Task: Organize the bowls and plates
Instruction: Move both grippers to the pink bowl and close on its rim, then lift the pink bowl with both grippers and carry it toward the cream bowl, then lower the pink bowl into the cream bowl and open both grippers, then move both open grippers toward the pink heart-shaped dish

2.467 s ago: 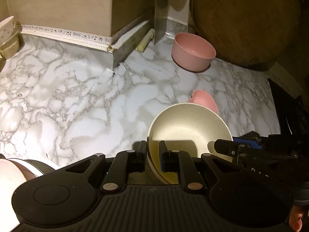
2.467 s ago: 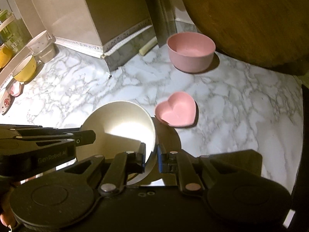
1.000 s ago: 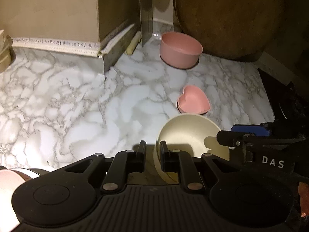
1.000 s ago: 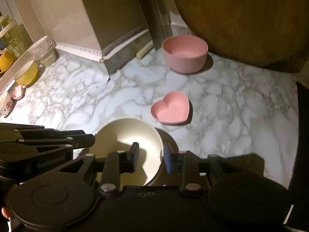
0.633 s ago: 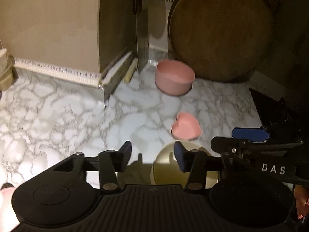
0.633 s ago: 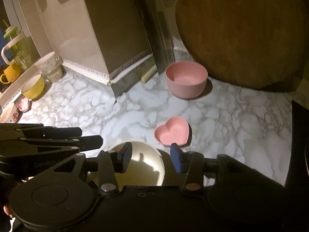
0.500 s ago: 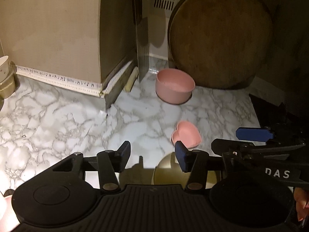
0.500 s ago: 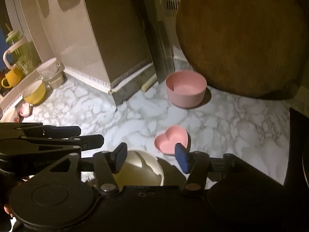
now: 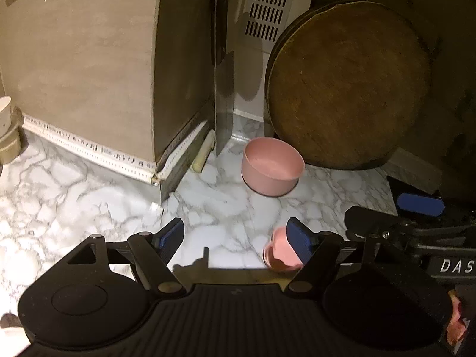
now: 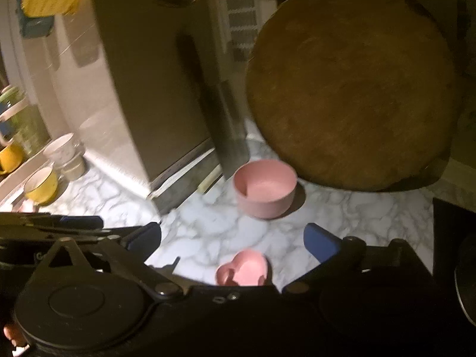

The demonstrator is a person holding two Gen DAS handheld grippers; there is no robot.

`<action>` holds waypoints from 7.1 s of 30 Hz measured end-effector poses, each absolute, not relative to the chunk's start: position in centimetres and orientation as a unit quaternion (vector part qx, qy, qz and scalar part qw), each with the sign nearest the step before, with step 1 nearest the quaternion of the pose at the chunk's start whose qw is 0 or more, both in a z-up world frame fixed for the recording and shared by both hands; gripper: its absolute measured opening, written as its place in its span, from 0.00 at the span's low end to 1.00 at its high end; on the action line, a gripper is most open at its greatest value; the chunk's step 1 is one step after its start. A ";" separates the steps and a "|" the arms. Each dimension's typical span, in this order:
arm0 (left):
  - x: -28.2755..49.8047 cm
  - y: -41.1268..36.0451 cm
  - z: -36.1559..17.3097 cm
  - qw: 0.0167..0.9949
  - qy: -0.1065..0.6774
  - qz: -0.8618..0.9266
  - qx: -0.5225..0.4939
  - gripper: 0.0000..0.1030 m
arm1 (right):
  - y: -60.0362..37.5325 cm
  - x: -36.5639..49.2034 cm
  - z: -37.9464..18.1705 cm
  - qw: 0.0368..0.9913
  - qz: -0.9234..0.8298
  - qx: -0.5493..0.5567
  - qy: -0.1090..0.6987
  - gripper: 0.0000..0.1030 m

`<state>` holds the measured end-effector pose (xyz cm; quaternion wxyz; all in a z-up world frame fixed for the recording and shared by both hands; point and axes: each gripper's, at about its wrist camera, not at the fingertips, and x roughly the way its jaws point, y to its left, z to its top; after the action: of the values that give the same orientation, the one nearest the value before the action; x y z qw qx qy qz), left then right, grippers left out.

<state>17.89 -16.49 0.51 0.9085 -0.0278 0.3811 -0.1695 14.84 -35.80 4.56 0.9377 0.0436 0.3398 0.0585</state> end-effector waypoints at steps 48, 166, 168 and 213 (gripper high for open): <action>37.4 -25.6 -8.7 0.874 0.465 -0.125 -0.069 0.28 | -42.4 33.7 -6.0 0.884 -0.011 0.123 0.451 0.34; 13.4 -18.1 -2.1 0.850 0.498 -0.170 -0.012 0.14 | -34.7 10.1 -0.1 0.866 0.064 0.118 0.481 0.26; 13.4 -18.0 -1.9 0.850 0.497 -0.172 -0.014 0.25 | -34.9 10.1 0.1 0.868 0.064 0.119 0.479 0.29; 24.6 -21.8 -0.4 0.841 0.495 -0.217 -0.027 0.76 | -41.7 17.0 0.6 0.874 0.040 0.166 0.455 0.89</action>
<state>24.64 -21.76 -0.44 0.8407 -0.0270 0.4952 -0.2175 17.00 -41.69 0.56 0.8742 0.1658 0.4547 0.0396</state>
